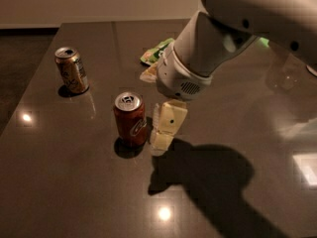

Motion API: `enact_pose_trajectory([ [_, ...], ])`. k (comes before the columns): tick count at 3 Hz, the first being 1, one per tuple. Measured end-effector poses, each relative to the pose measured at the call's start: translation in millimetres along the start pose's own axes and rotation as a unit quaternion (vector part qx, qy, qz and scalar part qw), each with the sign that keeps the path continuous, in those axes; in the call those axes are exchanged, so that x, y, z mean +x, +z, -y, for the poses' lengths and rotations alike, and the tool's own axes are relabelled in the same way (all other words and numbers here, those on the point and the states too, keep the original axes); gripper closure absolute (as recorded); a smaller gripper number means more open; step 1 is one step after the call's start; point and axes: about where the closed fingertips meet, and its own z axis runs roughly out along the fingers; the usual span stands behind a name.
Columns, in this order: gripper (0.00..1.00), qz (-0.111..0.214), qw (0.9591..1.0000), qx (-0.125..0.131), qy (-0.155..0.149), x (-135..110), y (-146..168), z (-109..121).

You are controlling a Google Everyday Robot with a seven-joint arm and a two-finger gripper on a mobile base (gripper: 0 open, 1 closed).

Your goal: Move coke can near green rice chip bag

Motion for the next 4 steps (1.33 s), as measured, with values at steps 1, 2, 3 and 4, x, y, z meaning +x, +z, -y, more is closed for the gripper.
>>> enact_pose_trajectory([
  [1, 0.00, 0.014, 0.9998, -0.012, -0.011, -20, 11, -2],
  [2, 0.00, 0.021, 0.9994, -0.022, -0.019, -35, 20, -4],
  [3, 0.12, 0.020, 0.9991, -0.029, -0.023, -42, 27, -2],
  [4, 0.35, 0.018, 0.9991, -0.032, -0.022, -43, 30, 2],
])
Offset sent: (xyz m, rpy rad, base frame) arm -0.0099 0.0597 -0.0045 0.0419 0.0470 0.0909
